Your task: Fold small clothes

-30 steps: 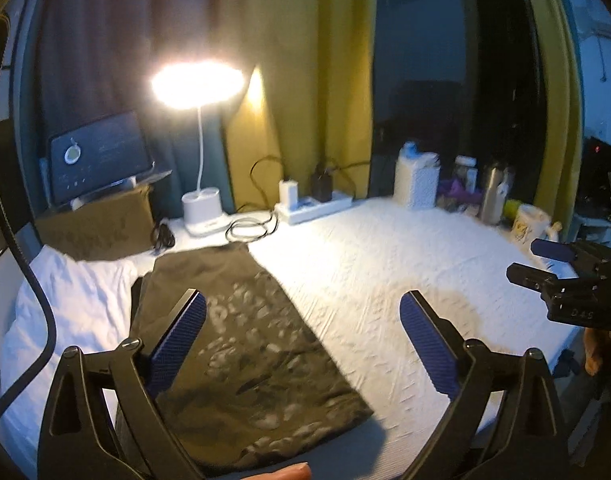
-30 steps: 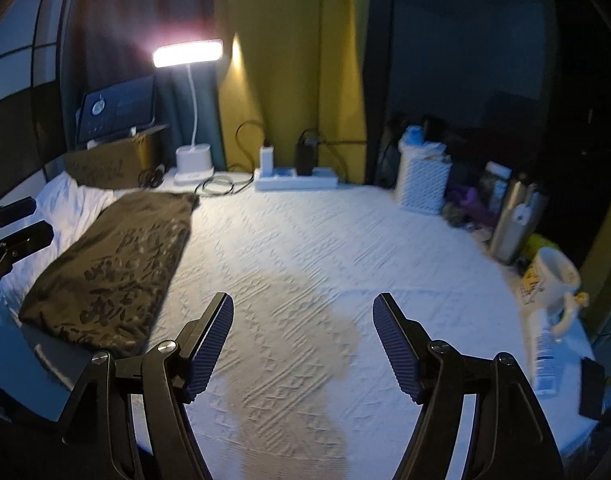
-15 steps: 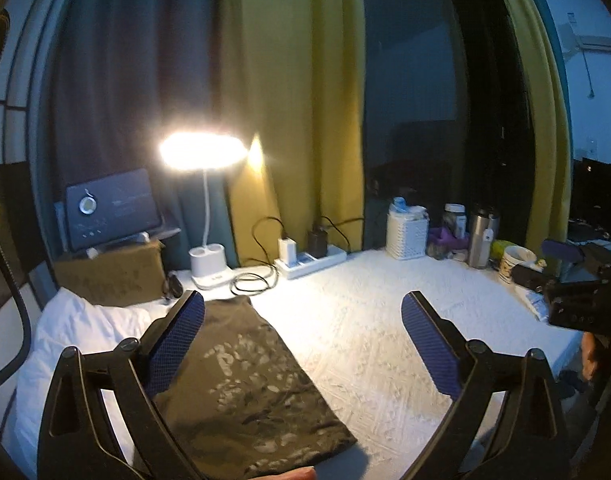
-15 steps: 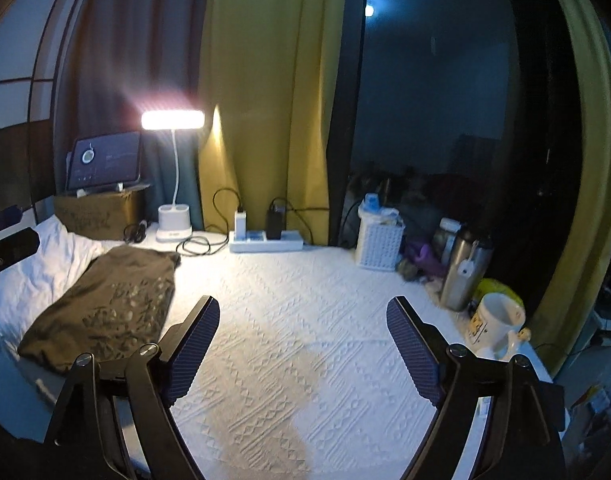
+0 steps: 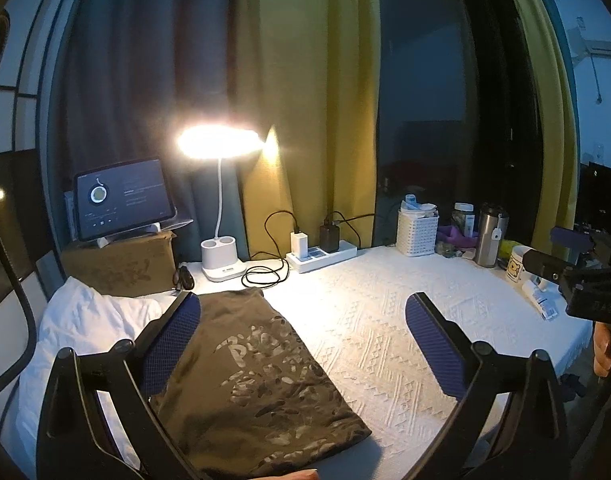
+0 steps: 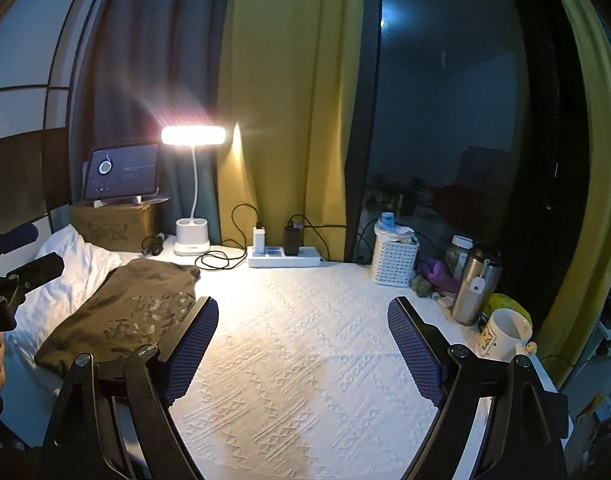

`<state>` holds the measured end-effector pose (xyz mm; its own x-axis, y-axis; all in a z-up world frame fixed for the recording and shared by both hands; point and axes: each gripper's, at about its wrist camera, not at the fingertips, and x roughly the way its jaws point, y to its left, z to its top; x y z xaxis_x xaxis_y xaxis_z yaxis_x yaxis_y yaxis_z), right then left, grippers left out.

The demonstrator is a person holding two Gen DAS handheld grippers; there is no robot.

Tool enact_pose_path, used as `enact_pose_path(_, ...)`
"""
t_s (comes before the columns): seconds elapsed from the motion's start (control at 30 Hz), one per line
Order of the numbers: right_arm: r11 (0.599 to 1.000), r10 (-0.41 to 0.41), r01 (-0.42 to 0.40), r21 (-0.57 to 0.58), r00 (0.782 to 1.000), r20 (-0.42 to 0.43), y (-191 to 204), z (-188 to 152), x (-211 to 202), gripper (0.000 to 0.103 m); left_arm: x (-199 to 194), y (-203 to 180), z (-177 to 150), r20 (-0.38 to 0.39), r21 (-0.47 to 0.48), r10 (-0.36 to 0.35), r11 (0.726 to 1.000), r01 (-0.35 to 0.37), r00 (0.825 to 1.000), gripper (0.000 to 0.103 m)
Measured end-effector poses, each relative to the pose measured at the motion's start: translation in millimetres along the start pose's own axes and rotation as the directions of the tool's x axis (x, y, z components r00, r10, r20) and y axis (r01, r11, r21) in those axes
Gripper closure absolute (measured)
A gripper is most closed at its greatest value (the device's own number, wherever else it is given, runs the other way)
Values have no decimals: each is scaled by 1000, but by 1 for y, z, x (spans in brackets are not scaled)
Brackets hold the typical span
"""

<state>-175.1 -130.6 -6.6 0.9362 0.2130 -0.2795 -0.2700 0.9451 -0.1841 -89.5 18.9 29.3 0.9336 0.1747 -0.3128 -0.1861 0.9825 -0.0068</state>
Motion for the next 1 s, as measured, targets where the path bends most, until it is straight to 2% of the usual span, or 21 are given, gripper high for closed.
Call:
enact_pose_path(0.53, 1000, 1, -1, 0, 1000, -13, 3, -1, 6, 15, 2, 1, -3, -16, -2, 8, 1000, -8, 1000, 2)
enact_pose_path(0.63, 1000, 7, -7, 0, 1000, -14, 4, -2, 6, 15, 2, 2, -4, -26, -8, -14, 1000, 14, 1000, 2)
enact_pose_path(1.0, 1000, 9, -9, -3, 1000, -12, 4, -4, 5, 15, 2, 3, -3, -28, 5, -22, 1000, 23, 999, 2)
